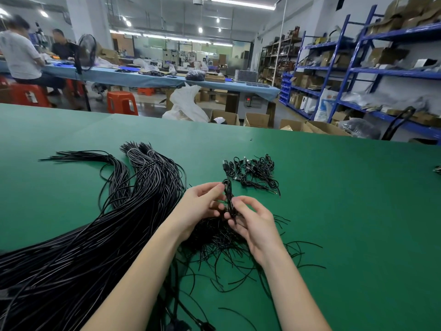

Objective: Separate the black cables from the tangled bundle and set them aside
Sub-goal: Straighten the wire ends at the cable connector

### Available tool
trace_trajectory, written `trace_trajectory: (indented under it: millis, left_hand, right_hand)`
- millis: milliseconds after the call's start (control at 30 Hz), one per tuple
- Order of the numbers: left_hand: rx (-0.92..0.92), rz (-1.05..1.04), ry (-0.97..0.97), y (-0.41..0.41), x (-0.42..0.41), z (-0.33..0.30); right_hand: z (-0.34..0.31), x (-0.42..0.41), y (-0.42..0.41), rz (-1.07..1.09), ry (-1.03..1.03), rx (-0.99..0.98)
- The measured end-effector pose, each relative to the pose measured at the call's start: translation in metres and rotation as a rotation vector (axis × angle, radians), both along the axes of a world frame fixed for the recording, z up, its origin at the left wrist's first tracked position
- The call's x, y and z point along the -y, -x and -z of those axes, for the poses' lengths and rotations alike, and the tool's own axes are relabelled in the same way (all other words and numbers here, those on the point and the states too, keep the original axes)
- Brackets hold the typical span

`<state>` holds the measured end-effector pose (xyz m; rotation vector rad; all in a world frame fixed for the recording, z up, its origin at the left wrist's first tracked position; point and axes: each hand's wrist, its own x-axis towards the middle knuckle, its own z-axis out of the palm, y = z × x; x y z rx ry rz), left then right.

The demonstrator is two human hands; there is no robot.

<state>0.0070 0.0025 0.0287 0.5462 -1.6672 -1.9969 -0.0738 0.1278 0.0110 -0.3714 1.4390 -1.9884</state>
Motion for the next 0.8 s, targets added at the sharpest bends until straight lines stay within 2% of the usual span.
trace_trajectory:
  millis: [167,300,367,433,500,667,733,800]
  left_hand:
    - [0.079,-0.087,-0.032,-0.008,0.014,-0.001]
    - [0.108,-0.029,-0.033,-0.008,0.013,-0.002]
    - [0.126,0.033,-0.015,-0.009,0.012,-0.001]
    - [0.134,0.087,-0.007,-0.01,0.014,-0.001]
    - [0.127,0.105,-0.015,-0.011,0.017,-0.001]
    - [0.103,0.112,-0.018,-0.011,0.022,-0.001]
    - [0.105,0.115,-0.016,-0.011,0.022,0.0]
    - [0.105,0.116,-0.015,-0.012,0.022,-0.001]
  right_hand:
    - [-0.001,0.014,0.027,0.13,-0.075,-0.108]
    - [-0.016,0.063,0.068,0.273,-0.151,-0.161]
    - [-0.018,0.085,0.084,0.325,-0.289,-0.308]
    - [-0.013,0.094,0.094,0.266,-0.639,-0.606]
    - [-0.006,0.096,0.098,0.149,-0.899,-0.8]
    - [-0.001,0.098,0.087,0.029,-1.218,-1.035]
    - [-0.001,0.1,0.081,0.03,-1.245,-1.153]
    - [0.0,0.102,0.077,-0.058,-1.266,-1.241]
